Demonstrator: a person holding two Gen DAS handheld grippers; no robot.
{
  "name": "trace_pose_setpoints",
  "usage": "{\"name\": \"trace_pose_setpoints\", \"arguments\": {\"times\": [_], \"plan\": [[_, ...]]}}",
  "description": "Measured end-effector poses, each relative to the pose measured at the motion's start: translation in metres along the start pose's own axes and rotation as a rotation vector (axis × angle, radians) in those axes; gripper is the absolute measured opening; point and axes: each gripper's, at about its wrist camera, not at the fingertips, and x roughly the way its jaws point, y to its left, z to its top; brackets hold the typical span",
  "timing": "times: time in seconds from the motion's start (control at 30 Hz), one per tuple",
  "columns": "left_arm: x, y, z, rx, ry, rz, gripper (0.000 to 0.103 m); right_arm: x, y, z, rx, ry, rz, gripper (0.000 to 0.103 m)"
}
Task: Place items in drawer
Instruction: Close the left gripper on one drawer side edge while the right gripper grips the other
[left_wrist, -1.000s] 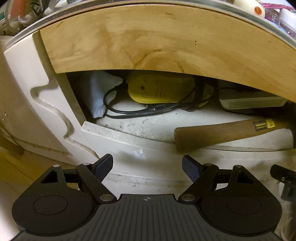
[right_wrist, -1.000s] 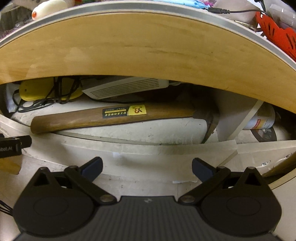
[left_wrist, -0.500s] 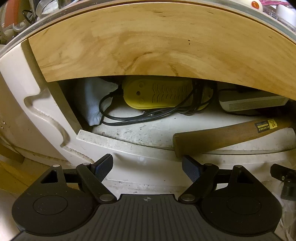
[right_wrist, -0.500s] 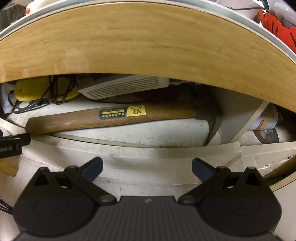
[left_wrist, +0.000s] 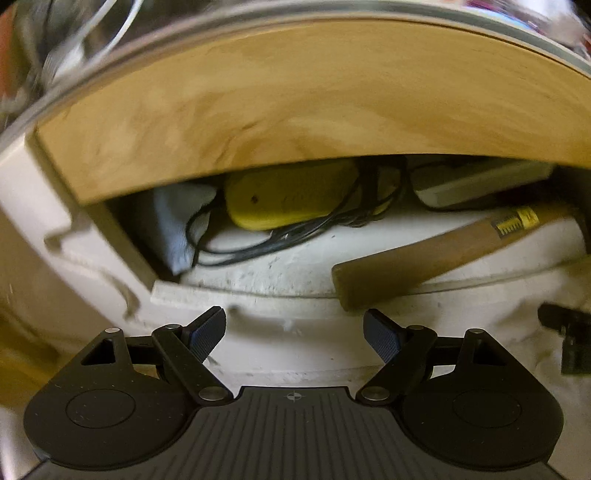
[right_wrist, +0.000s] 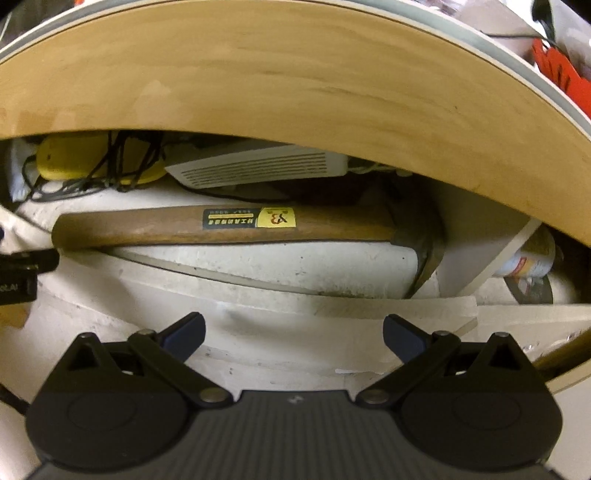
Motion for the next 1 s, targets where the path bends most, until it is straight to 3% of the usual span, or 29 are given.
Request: {"name": "trace_pose_setpoints", "arguments": {"times": [0.3,0.67,1.0], "plan": [[0.001,-0.025,-0.009,0.382,-0.015,0.018,0.082,-0.003,0.015,-0.005,-0.303,-0.017,-0.032,0.103],[0.011,-0.031,-0.027,0.773,-0.061,0.017,0.082,-0.001,0.026,-0.015,-0.71,-0.044,-0.052,0.103],[0.018,-0.033,-0.048,1.064,-0.102,0.075,0.082,0.003,0.034,-0.043,-1.143,-0.089,-0.1,0.103]]}}
